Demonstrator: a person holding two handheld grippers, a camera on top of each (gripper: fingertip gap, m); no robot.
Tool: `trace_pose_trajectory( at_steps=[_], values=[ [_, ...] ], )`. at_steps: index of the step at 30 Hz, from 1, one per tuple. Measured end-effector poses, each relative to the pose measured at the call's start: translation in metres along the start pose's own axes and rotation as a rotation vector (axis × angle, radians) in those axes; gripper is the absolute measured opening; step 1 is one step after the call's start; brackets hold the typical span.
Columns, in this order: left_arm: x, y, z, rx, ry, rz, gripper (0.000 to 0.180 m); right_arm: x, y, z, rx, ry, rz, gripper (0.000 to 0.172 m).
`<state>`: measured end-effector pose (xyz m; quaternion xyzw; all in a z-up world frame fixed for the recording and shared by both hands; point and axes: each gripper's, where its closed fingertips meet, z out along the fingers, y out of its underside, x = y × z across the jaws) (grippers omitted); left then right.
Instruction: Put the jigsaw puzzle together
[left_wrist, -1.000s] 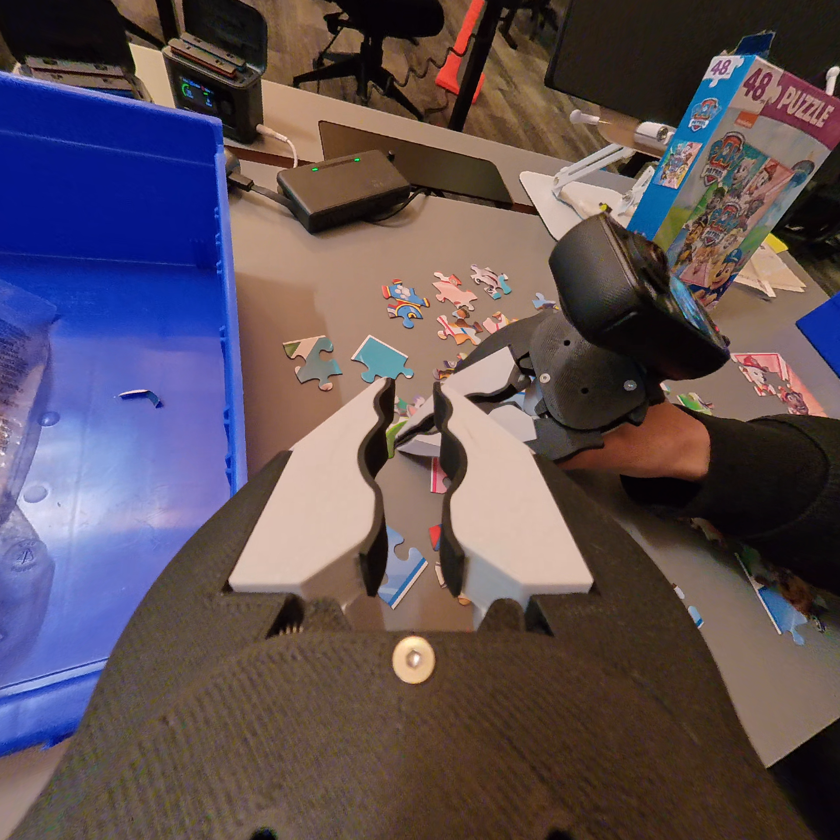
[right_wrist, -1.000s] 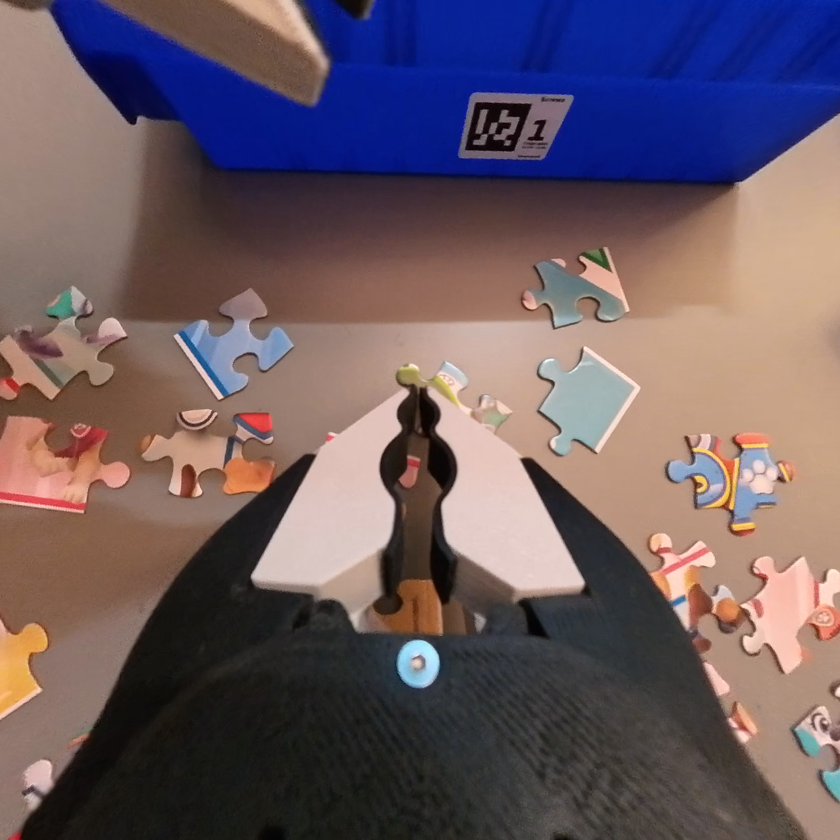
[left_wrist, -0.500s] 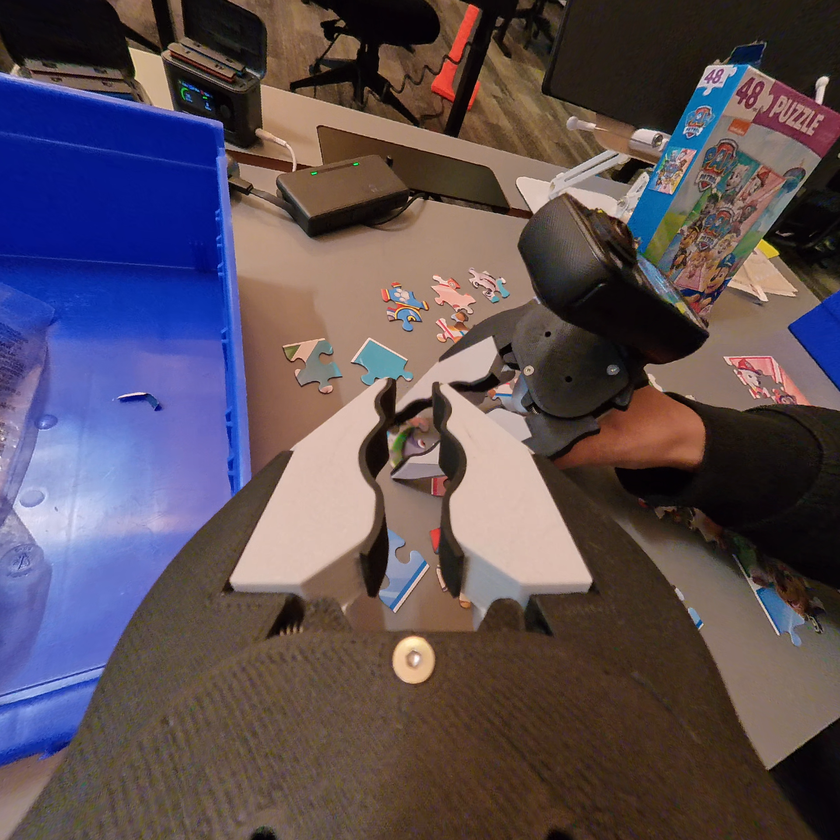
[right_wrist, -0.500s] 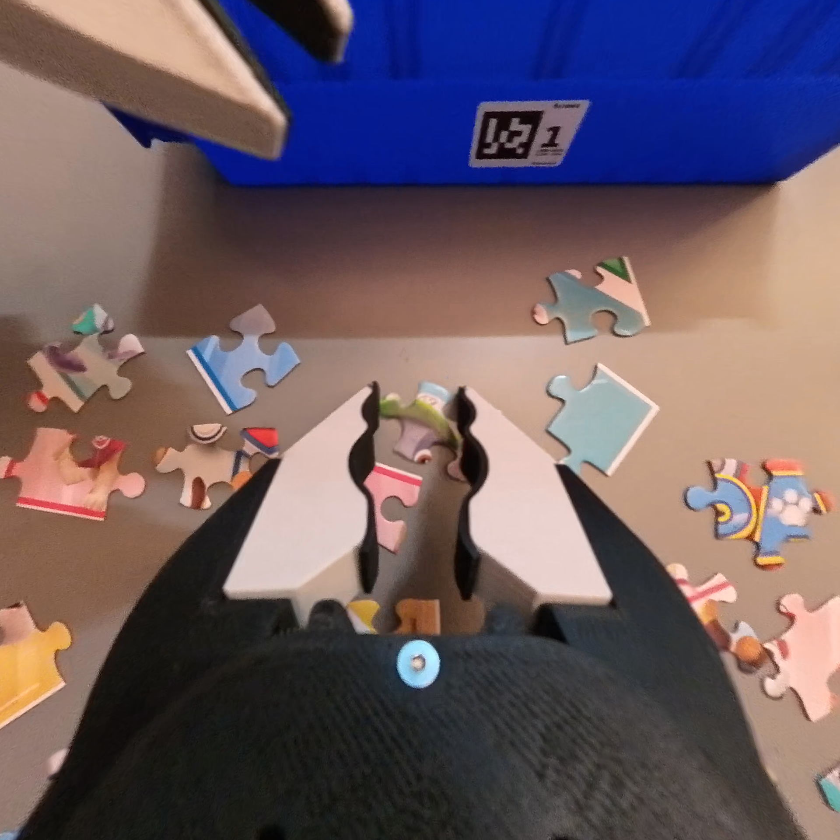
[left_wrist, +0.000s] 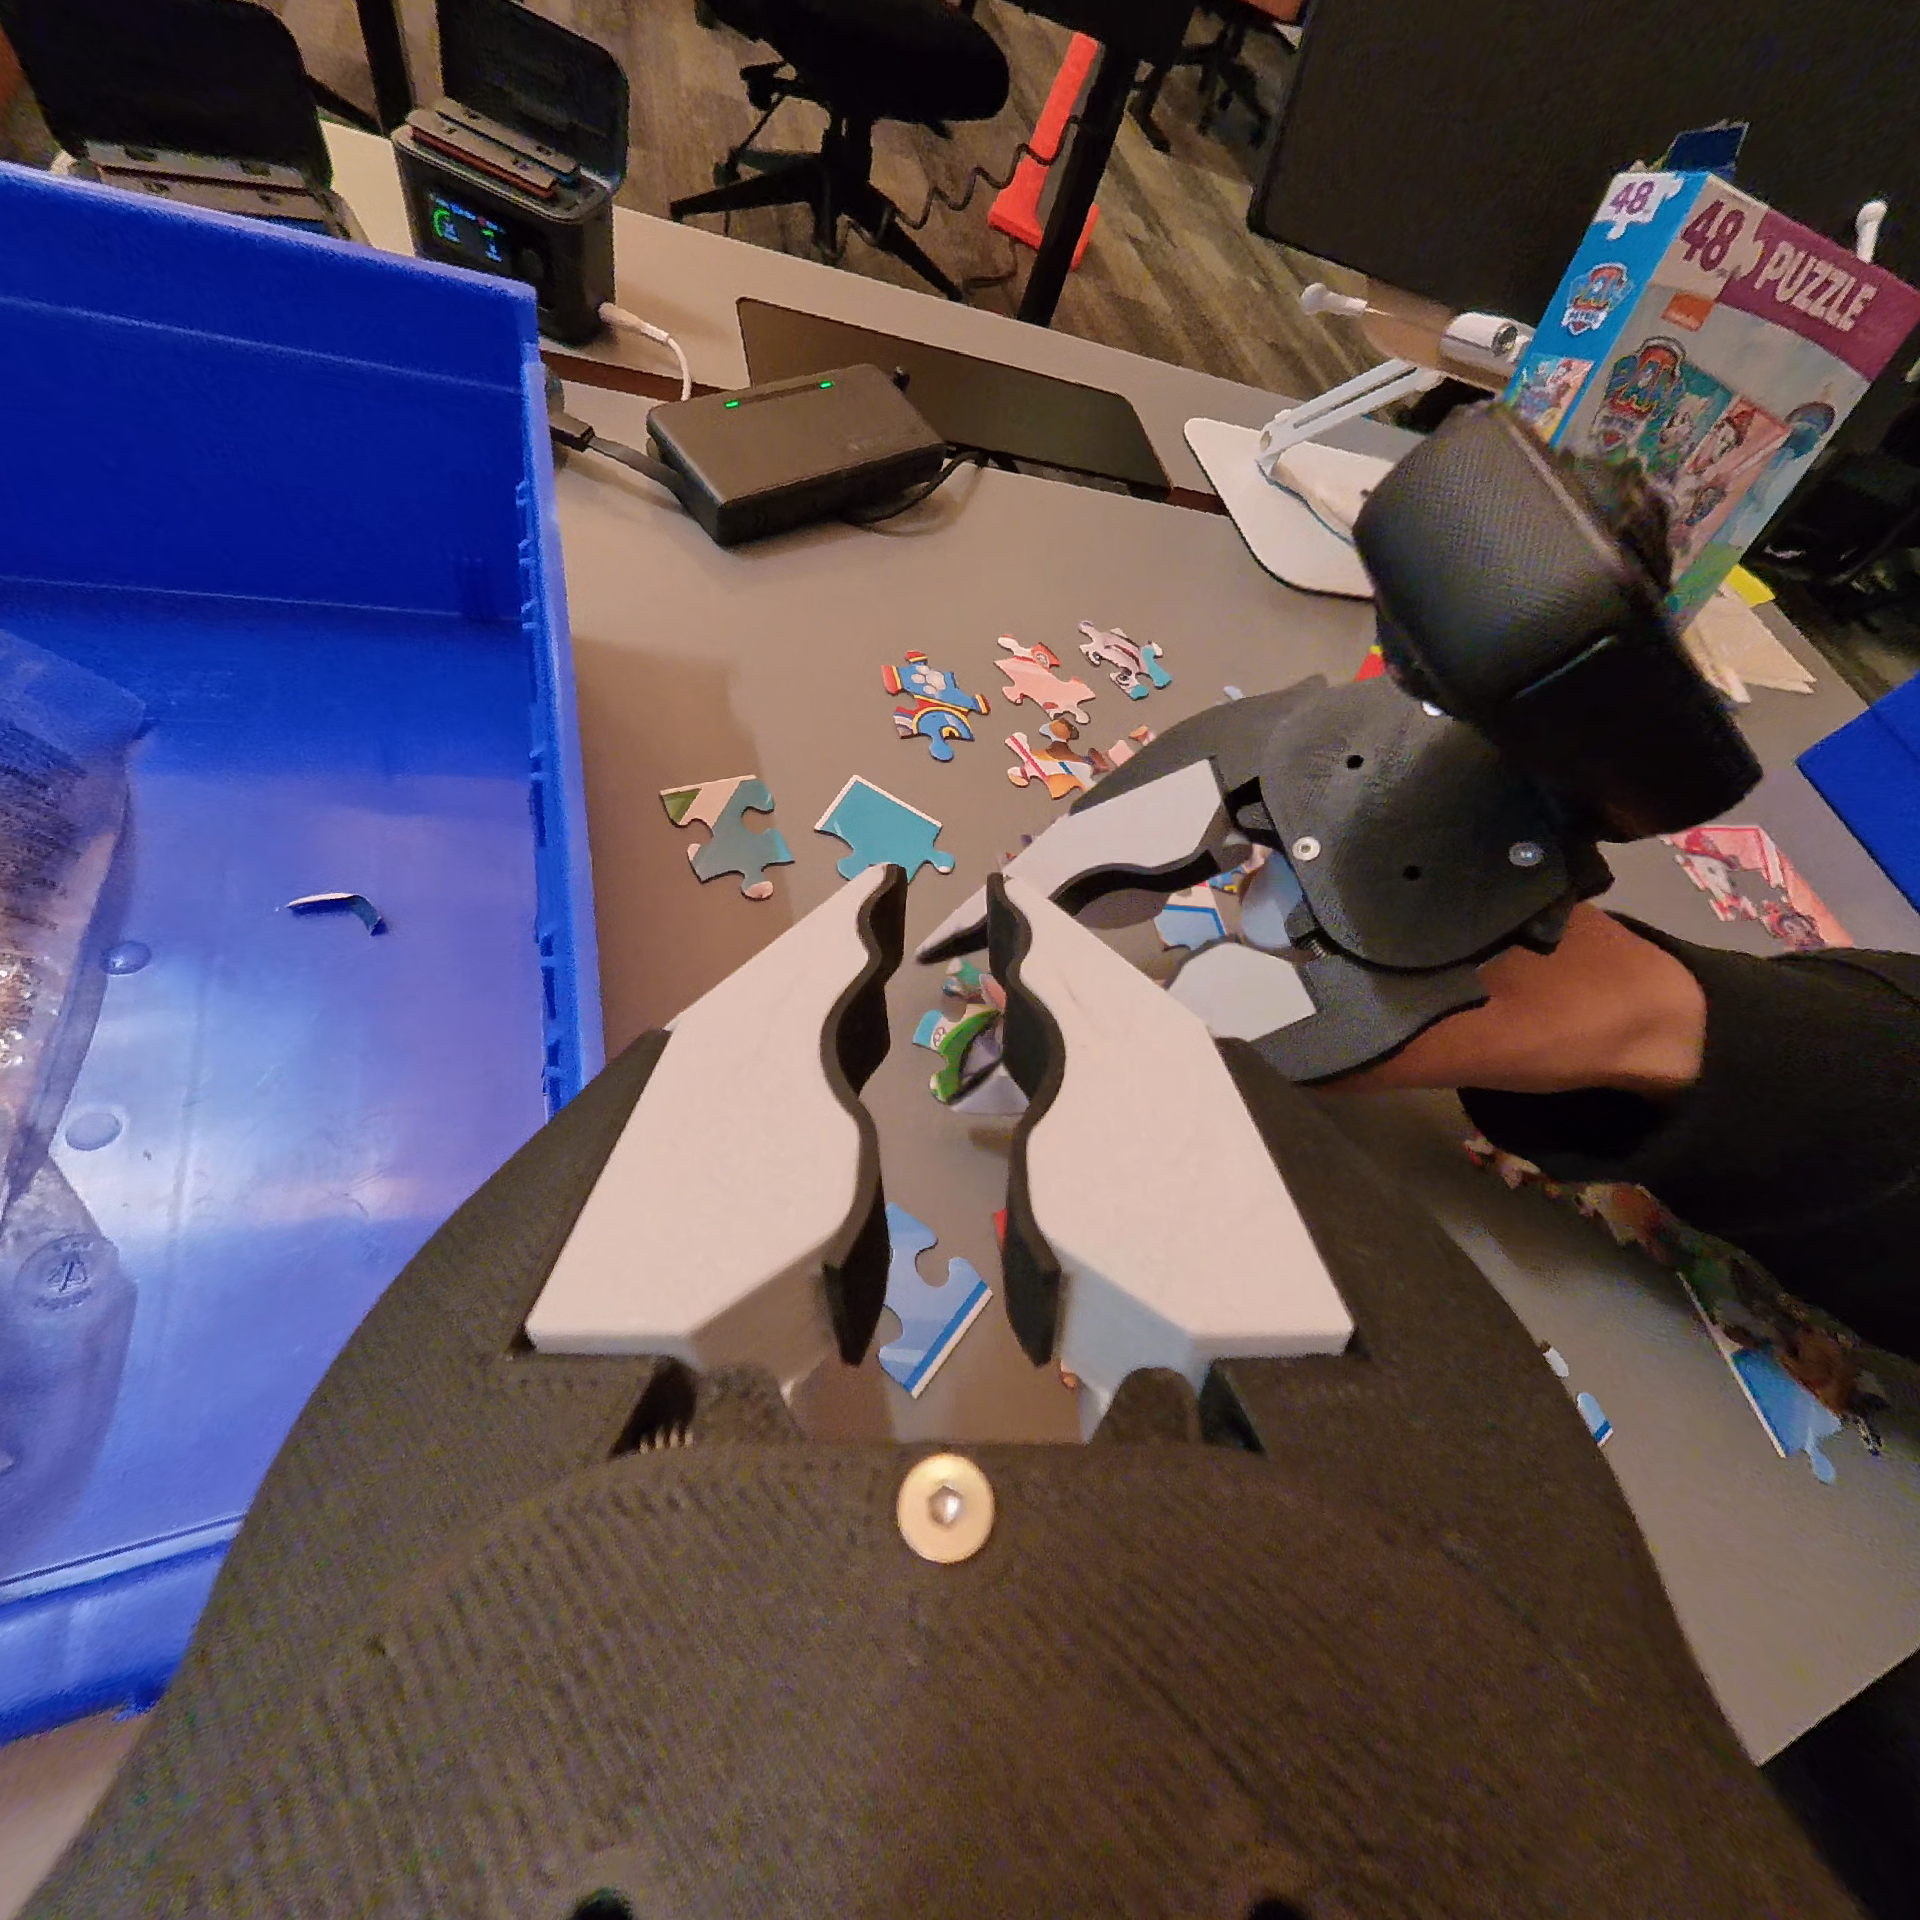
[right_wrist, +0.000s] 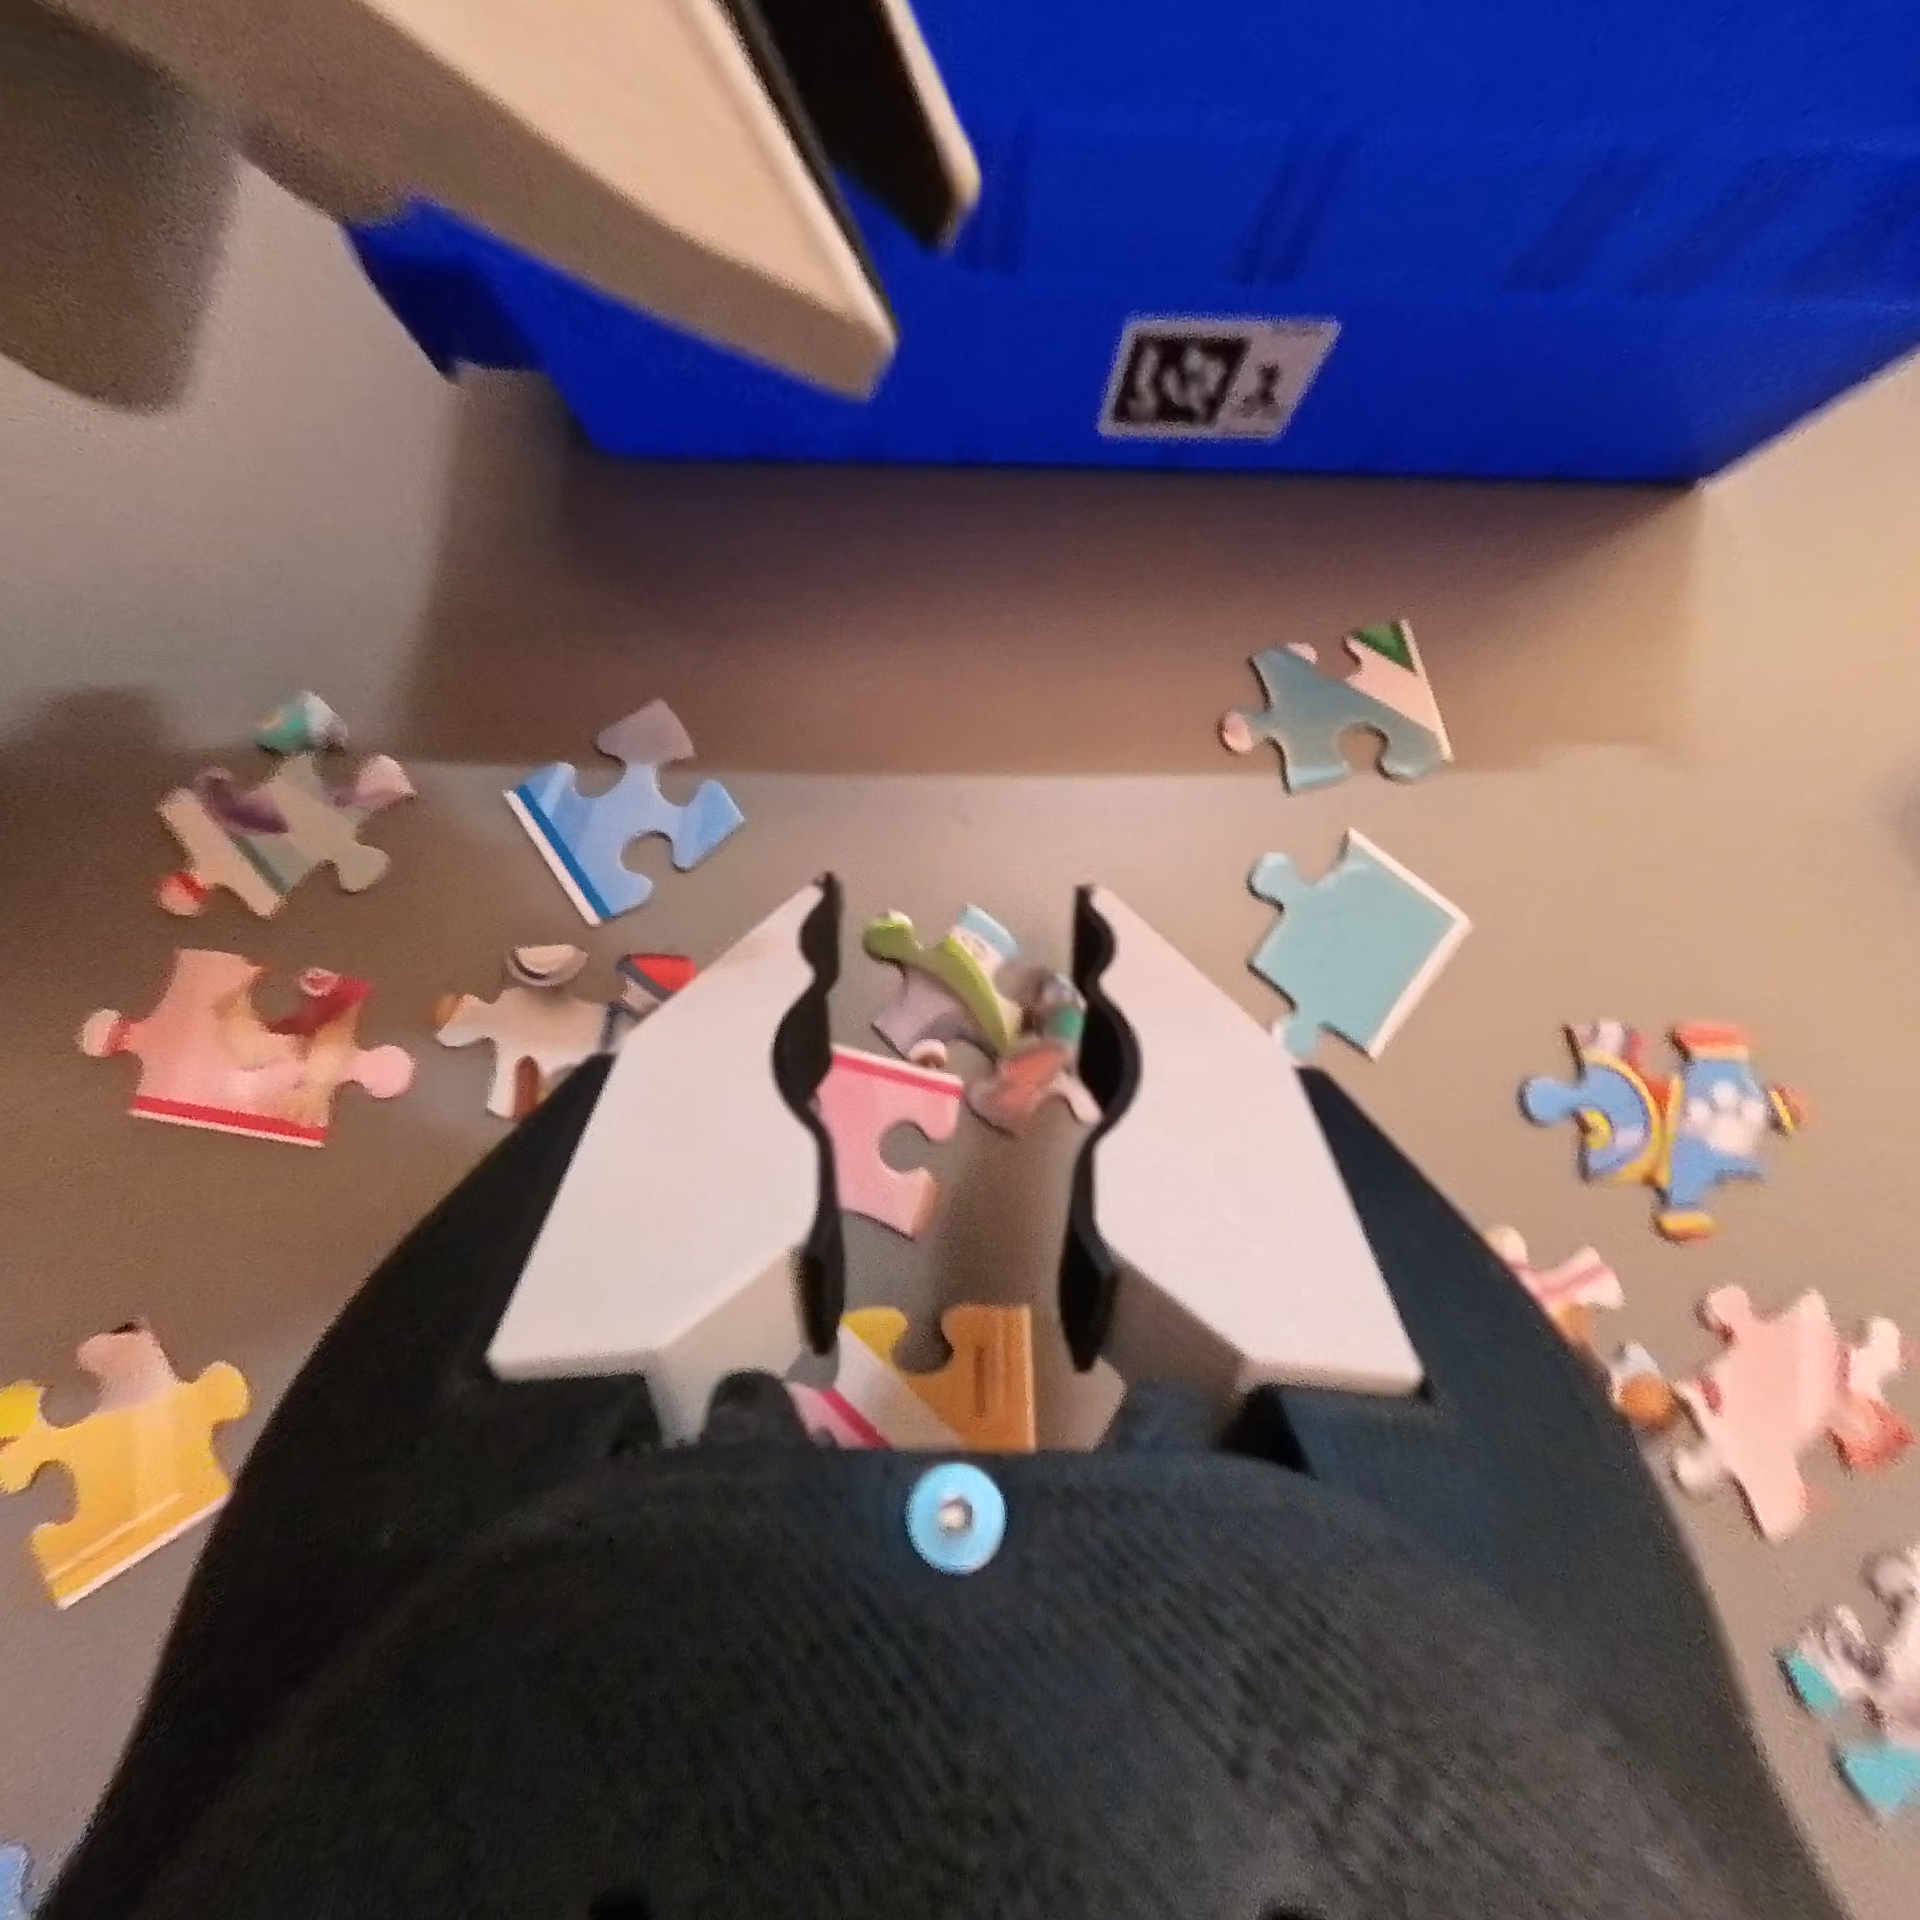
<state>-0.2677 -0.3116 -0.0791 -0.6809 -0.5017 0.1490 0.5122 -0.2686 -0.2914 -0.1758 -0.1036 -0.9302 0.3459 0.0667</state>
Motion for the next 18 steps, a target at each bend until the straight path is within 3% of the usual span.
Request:
trace_pose_trajectory(
  at_steps=[3, 5, 7, 18],
  values=[
    [0.001, 0.000, 0.001, 0.000, 0.008, -0.003, 0.012, 0.009, 0.017, 0.002, -0.078, 0.101, 0.005, 0.071],
    [0.002, 0.001, 0.002, -0.005, 0.008, 0.003, 0.012, 0.006, 0.018, 0.003, -0.063, 0.083, 0.067, 0.071],
    [0.004, 0.000, 0.003, -0.007, 0.008, 0.012, 0.012, -0.002, 0.018, 0.005, -0.054, 0.037, 0.131, 0.060],
    [0.005, -0.002, 0.001, 0.003, 0.011, 0.014, 0.012, -0.005, 0.019, 0.004, -0.024, 0.044, 0.127, 0.049]
  ],
)
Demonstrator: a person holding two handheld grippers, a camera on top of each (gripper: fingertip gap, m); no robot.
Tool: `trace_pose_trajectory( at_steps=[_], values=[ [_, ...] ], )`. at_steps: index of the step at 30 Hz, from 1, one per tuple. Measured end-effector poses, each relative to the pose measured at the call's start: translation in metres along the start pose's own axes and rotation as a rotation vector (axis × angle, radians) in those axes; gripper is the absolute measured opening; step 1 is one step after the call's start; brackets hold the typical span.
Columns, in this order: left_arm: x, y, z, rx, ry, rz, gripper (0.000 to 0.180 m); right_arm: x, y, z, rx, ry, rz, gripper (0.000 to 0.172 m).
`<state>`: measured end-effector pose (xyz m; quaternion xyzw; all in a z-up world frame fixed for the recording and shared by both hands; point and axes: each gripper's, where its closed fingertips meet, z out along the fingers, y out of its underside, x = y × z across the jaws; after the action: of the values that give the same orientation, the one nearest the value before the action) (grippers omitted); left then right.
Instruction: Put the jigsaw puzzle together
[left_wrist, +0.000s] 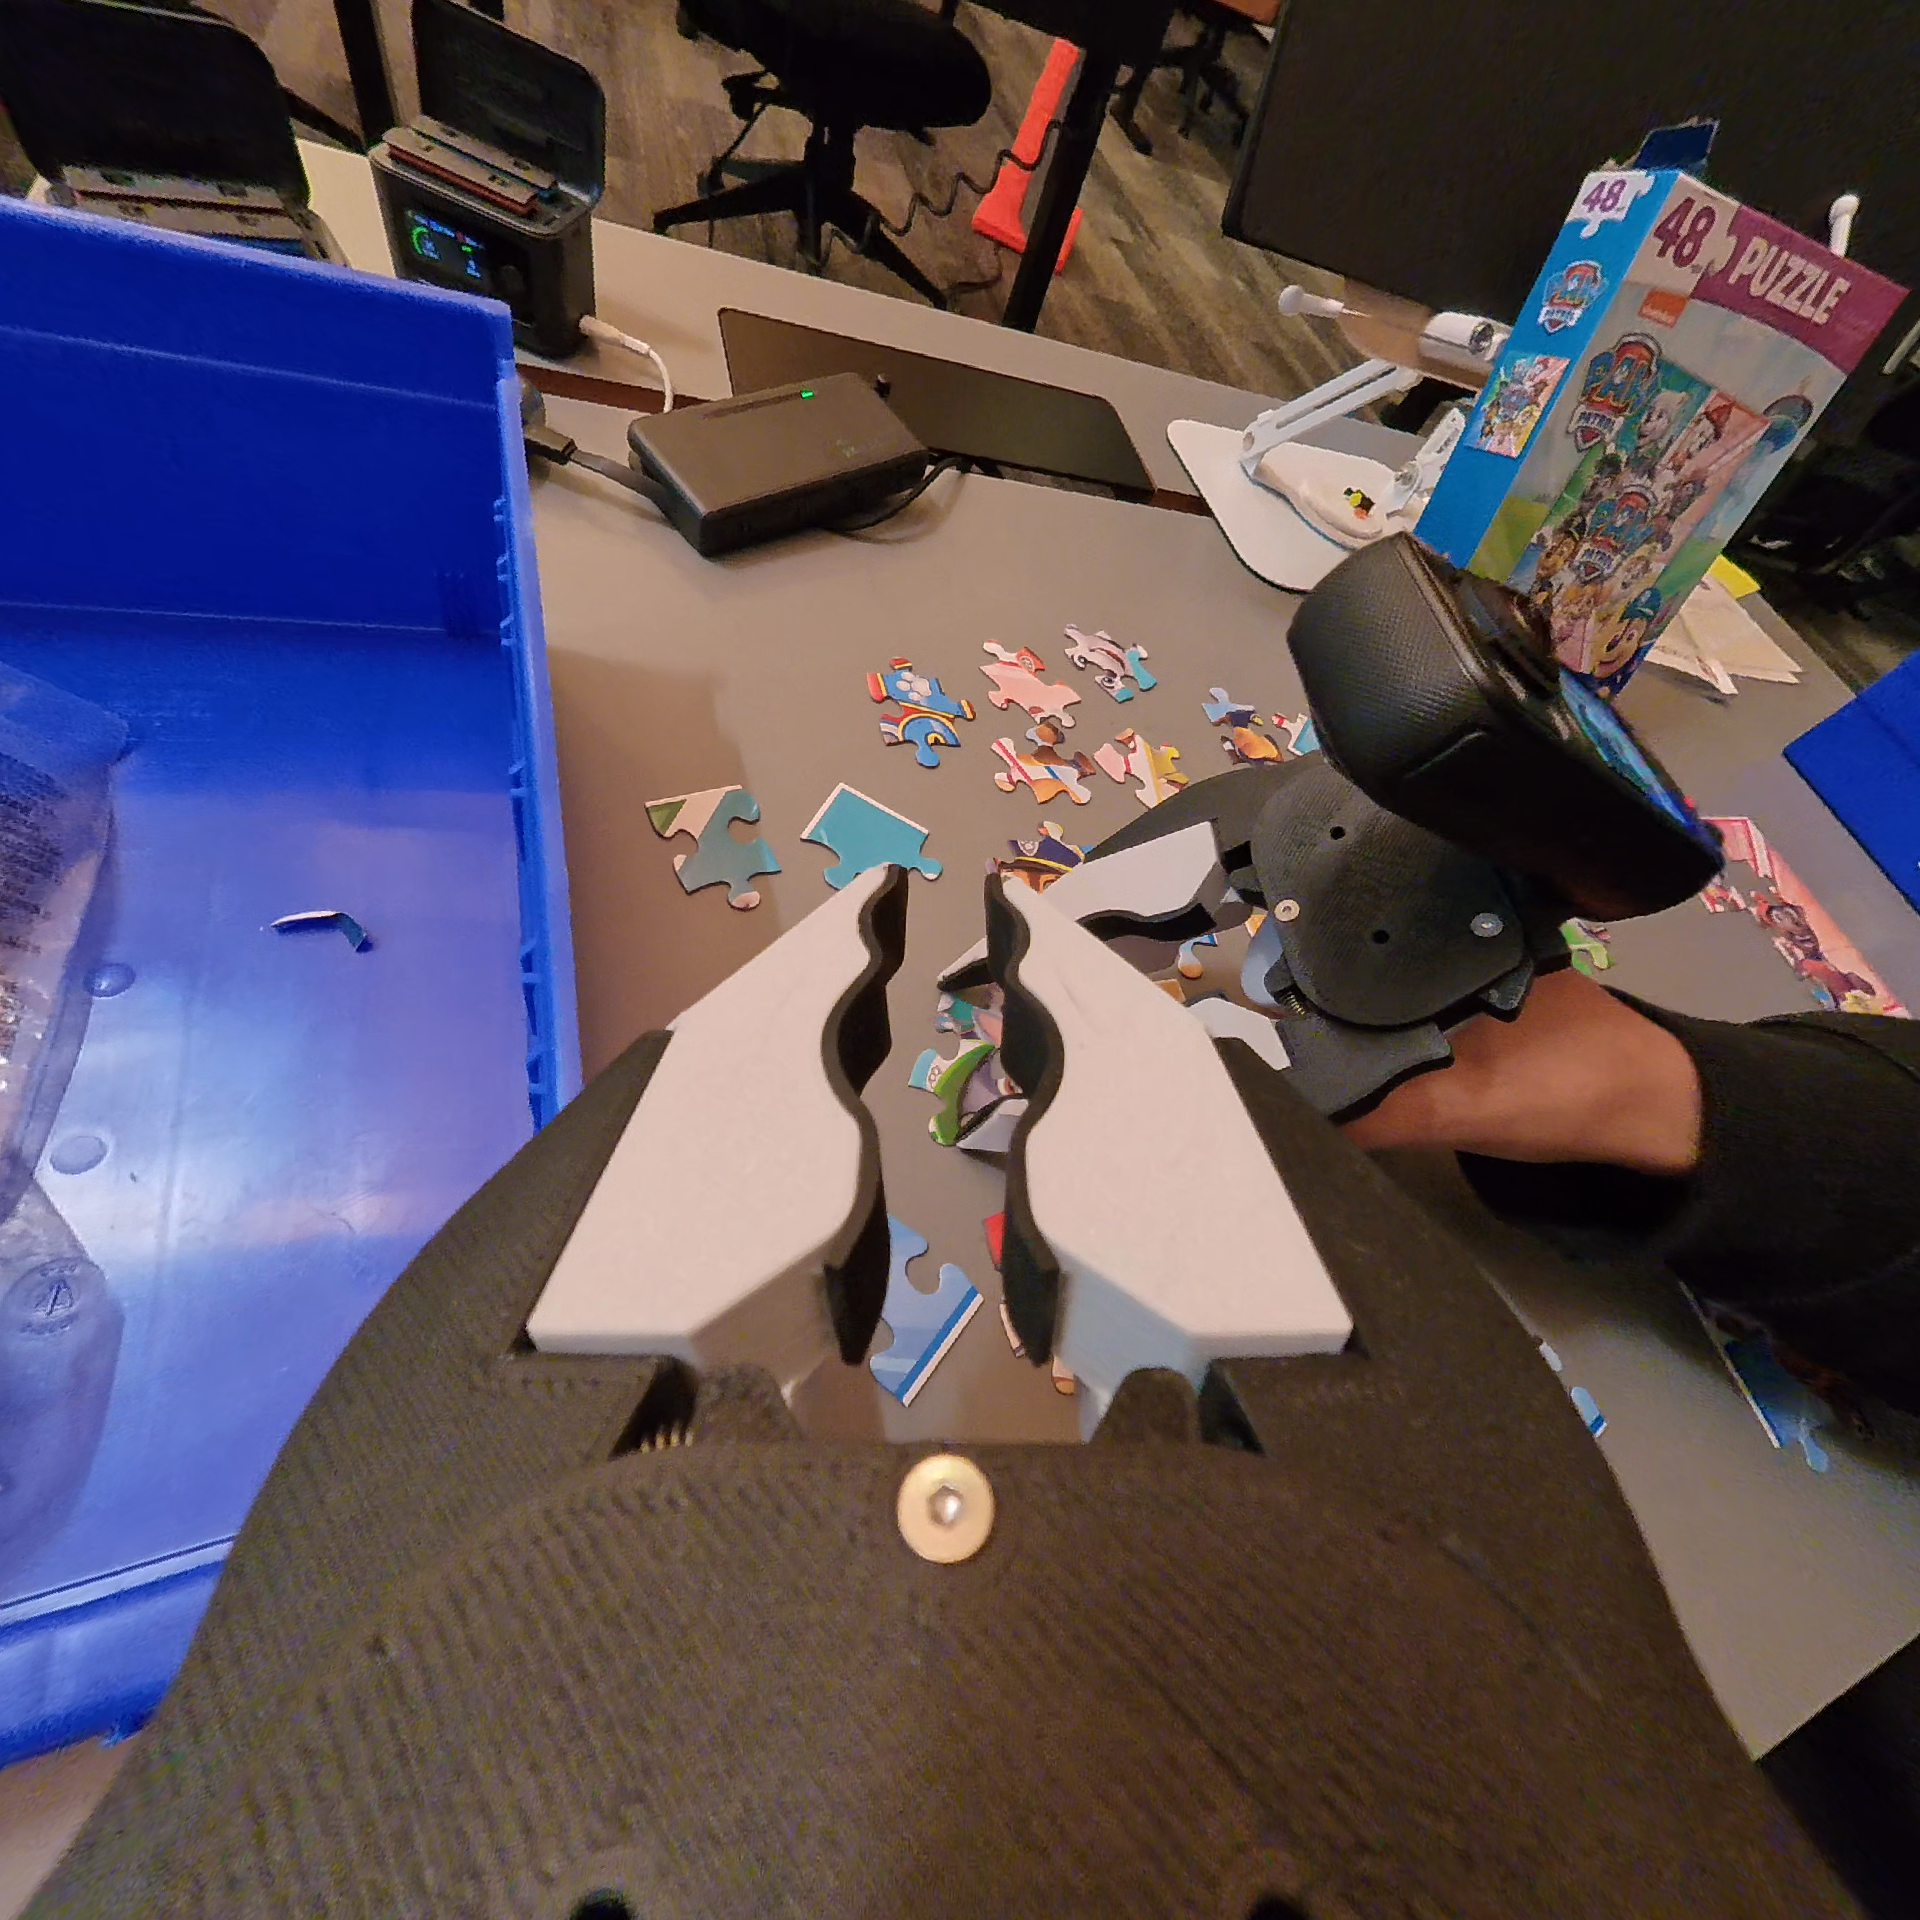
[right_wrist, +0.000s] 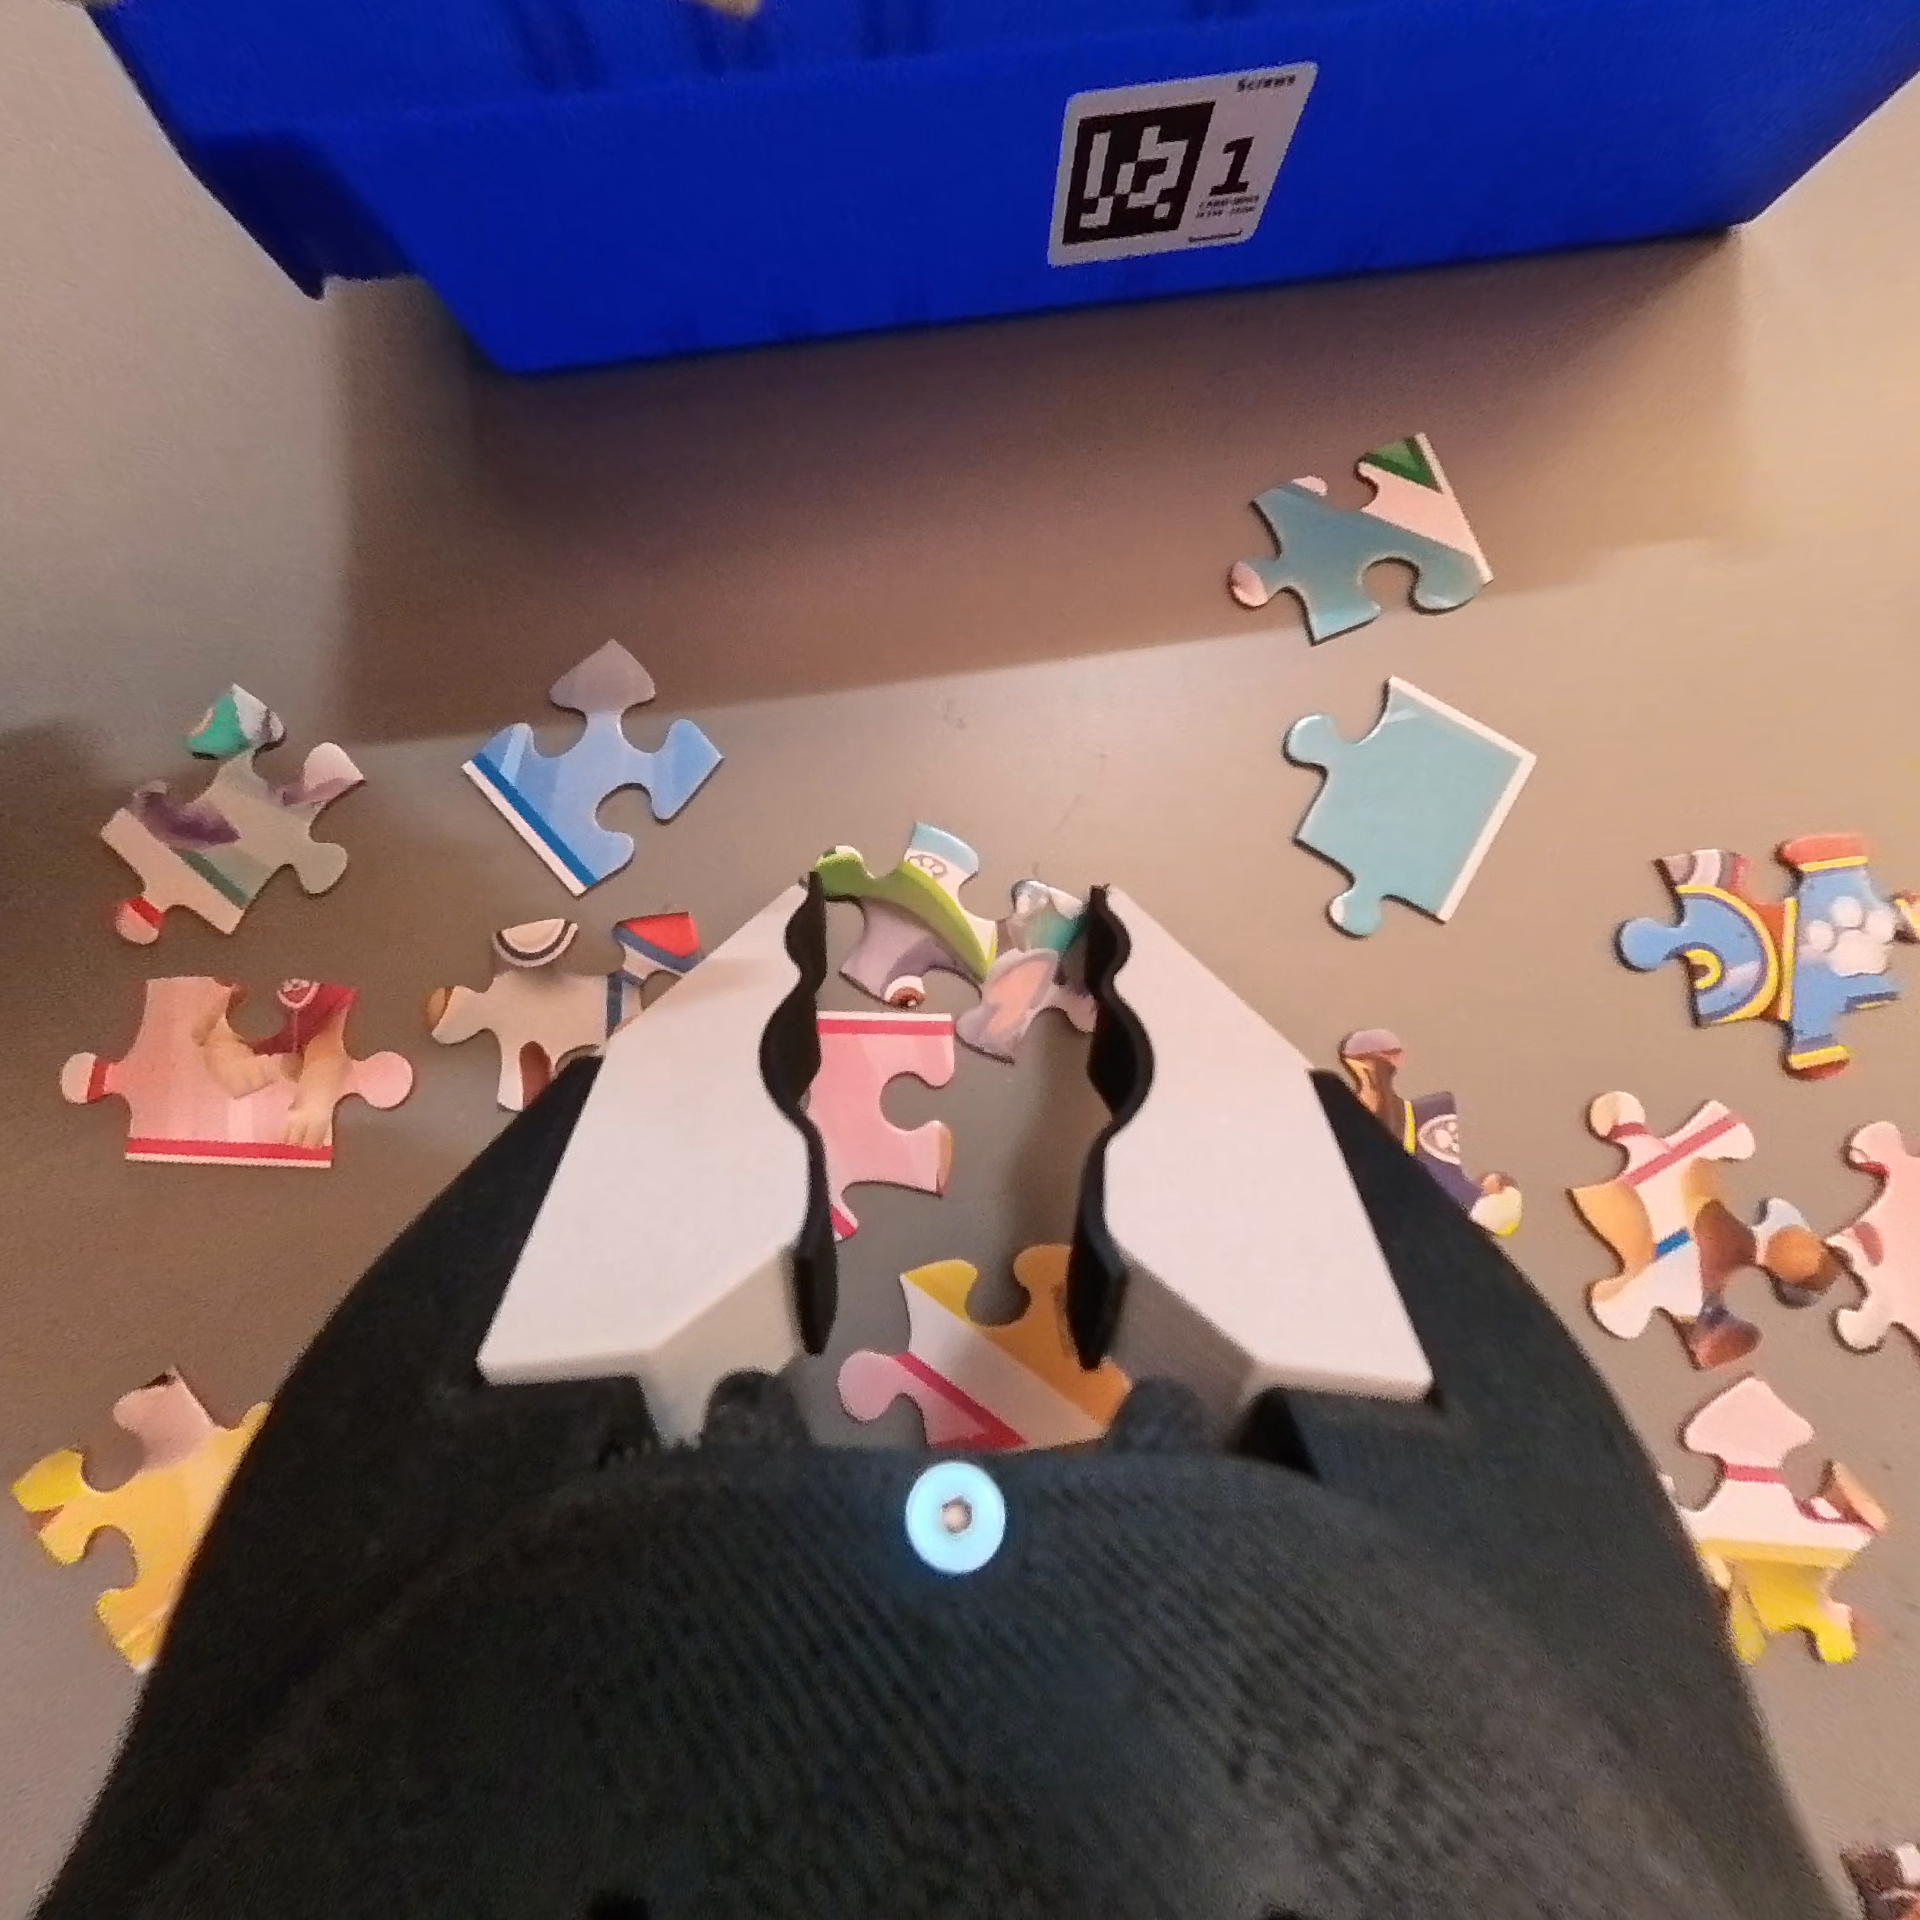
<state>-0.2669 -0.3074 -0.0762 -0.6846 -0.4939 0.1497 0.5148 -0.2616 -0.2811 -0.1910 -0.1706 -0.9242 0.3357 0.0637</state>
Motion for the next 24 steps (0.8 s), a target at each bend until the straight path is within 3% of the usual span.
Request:
trace_pose_trajectory(
  at_steps=[6, 14, 17, 19, 24],
  values=[
    [0.002, -0.002, -0.002, 0.007, 0.000, 0.008, 0.012, -0.002, -0.001, 0.000, -0.003, -0.019, -0.013, 0.041],
    [-0.002, -0.001, -0.001, 0.009, -0.001, -0.004, 0.012, -0.002, 0.006, -0.003, -0.045, 0.004, 0.013, 0.065],
    [-0.001, 0.000, 0.001, 0.003, 0.004, -0.001, 0.012, -0.002, 0.004, -0.002, -0.026, 0.006, 0.009, 0.056],
    [0.001, 0.000, 0.002, -0.002, 0.003, 0.004, 0.012, -0.005, 0.002, -0.002, -0.027, -0.002, -0.004, 0.039],
    [0.001, -0.002, 0.000, 0.006, -0.001, 0.007, 0.012, -0.005, 0.002, -0.002, -0.028, -0.007, -0.008, 0.038]
  ],
)
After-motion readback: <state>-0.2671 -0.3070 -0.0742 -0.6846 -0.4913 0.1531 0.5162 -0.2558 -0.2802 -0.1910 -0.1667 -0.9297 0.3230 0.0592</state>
